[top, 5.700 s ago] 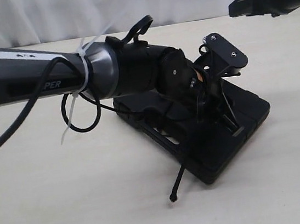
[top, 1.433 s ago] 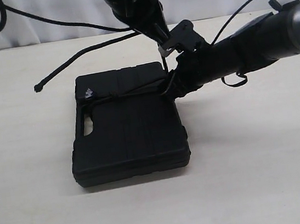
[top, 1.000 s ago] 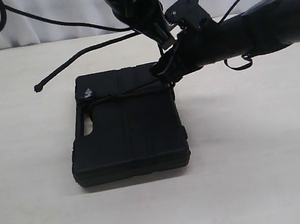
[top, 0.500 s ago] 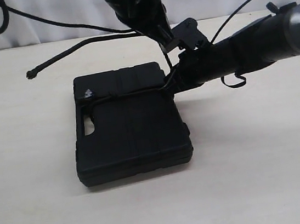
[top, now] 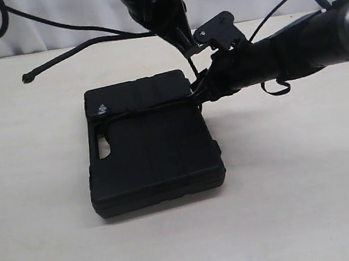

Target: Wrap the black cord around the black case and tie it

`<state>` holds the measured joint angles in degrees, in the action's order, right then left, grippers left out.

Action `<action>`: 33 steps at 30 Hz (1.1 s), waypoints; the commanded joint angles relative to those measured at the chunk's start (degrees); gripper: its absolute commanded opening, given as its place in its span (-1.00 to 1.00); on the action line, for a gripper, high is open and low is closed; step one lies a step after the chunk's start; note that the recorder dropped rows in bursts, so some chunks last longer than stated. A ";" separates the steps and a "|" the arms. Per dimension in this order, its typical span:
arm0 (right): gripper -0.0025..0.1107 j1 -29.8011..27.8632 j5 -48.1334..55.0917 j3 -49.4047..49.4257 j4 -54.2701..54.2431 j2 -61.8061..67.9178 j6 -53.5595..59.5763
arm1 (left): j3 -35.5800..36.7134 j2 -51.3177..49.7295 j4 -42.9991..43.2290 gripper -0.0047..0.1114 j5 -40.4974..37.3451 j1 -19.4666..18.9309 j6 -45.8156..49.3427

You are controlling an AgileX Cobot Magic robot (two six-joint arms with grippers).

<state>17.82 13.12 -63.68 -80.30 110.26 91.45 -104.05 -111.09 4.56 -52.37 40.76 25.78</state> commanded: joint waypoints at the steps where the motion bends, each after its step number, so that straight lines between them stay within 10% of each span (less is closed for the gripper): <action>1: -0.10 -0.39 -0.95 0.08 0.20 -1.90 -0.22 | -0.73 1.25 0.91 -0.92 -0.12 -0.06 0.73; 14: -0.12 -0.39 10.57 -0.31 -7.91 -5.56 10.47 | -0.73 1.25 -0.86 -0.92 -1.08 -0.06 1.20; 23: -0.88 -0.39 9.58 -0.18 -8.37 -5.56 11.17 | -0.73 1.11 -1.20 -0.91 -4.14 -0.06 1.20; 33: -0.88 -0.39 1.07 -0.07 -8.28 -5.56 6.04 | -0.73 0.78 0.71 0.04 -6.08 -0.06 1.42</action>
<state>17.70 17.92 -63.68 -88.32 105.19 99.45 -104.28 -110.99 4.47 -58.12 40.76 27.19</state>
